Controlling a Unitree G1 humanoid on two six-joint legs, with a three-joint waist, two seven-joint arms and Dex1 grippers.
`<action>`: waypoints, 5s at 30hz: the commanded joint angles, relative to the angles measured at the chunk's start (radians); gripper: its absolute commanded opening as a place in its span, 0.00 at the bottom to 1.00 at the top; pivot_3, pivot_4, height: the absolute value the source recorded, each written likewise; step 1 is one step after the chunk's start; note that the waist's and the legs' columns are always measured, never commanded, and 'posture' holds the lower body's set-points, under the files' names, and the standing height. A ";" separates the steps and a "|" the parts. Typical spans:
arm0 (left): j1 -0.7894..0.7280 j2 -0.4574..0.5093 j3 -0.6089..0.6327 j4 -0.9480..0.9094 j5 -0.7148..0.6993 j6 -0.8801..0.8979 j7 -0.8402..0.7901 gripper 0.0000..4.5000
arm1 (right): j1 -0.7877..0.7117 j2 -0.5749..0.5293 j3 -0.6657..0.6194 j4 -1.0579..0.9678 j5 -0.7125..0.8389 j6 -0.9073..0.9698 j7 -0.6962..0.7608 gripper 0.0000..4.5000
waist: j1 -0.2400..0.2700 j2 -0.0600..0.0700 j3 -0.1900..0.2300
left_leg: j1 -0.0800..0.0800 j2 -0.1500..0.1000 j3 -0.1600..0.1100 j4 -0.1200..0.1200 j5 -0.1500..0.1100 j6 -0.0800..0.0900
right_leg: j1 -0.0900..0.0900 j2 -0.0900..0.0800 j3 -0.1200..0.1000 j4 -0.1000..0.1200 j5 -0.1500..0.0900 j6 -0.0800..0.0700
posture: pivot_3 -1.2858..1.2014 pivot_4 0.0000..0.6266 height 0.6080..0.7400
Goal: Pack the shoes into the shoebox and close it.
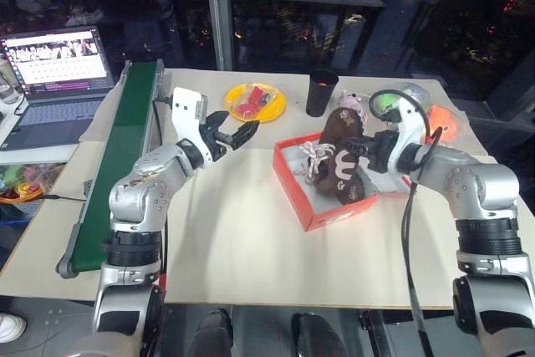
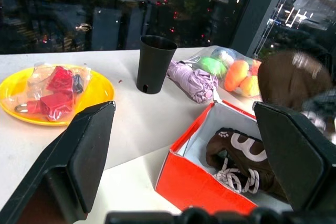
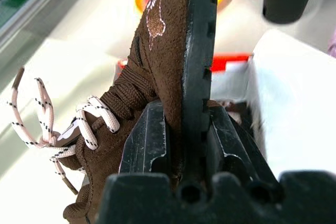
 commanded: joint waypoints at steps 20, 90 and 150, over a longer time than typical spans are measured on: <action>0.090 0.101 -0.043 -0.153 -0.001 0.037 -0.057 1.00 | -0.180 0.032 0.432 0.390 -0.426 -0.278 0.371 0.08 | -0.001 0.000 0.000 | 0.000 0.000 0.000 0.000 0.000 0.000 | 0.000 0.000 0.000 0.000 0.000 0.000 | 0.52 0.24 0.97; -0.081 0.258 -0.236 0.057 0.172 -0.109 -0.524 1.00 | 0.513 0.111 -0.121 0.016 -0.554 -0.604 -0.180 0.00 | -0.001 0.007 0.004 | 0.005 -0.009 -0.004 0.002 0.000 0.000 | 0.004 -0.005 0.004 0.005 -0.009 0.009 | 0.52 0.24 0.97; 0.113 0.172 -0.154 -0.033 0.149 -0.179 -0.390 1.00 | 0.466 0.059 -0.103 -0.390 -0.203 -0.355 -0.001 0.86 | 0.003 0.007 0.004 | 0.007 -0.010 -0.005 0.002 0.000 0.000 | 0.010 -0.005 0.003 0.002 -0.006 0.008 | 0.52 0.24 0.97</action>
